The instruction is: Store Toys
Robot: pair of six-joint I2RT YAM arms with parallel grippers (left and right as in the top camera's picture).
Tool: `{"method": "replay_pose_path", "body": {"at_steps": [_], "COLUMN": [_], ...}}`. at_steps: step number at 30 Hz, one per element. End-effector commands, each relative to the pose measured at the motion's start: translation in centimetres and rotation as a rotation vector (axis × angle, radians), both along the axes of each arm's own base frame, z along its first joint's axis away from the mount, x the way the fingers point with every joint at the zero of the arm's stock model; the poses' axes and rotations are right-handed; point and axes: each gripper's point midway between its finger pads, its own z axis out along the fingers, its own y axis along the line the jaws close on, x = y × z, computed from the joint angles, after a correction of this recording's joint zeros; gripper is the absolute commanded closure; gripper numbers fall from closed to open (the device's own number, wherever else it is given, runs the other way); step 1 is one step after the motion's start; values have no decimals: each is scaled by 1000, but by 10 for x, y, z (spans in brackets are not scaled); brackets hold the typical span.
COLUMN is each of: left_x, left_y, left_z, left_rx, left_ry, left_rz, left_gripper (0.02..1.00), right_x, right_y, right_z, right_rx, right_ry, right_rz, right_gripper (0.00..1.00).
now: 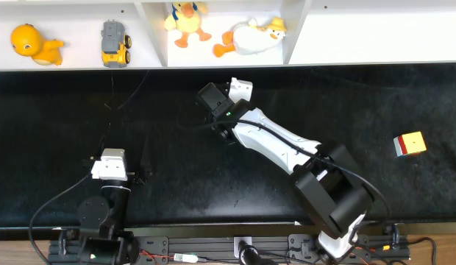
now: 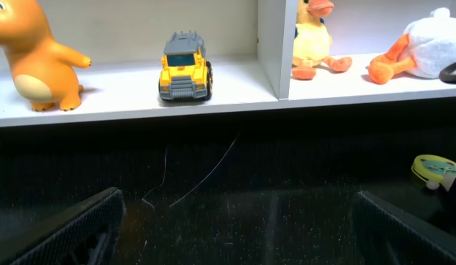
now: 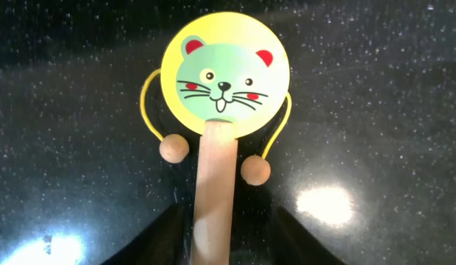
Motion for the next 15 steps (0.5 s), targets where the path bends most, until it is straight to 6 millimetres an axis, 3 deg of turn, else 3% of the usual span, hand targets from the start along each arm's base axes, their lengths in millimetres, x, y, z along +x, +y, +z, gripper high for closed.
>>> {"method": "replay_pose_path", "body": {"at_steps": [1,6,8,15], "left_x": [-1,-1,-1,-1], "left_y": [-2,-2,-2,-2], "left_z": [1,1,1,1], "left_rx": [10,10,10,10], "left_ry": [-10,-10,-10,-10], "left_rz": [-12,-11,-11,-11], "left_gripper": [20,20,20,20], "right_x": [5,4,5,-10], "right_y": [4,4,5,-10], "right_z": [-4,-4,-3,14], "right_rx": [11,15,18,14], "right_ry": [7,10,8,4], "right_rz": [-9,-8,-8,-9], "right_gripper": [669,906,958,956]}}
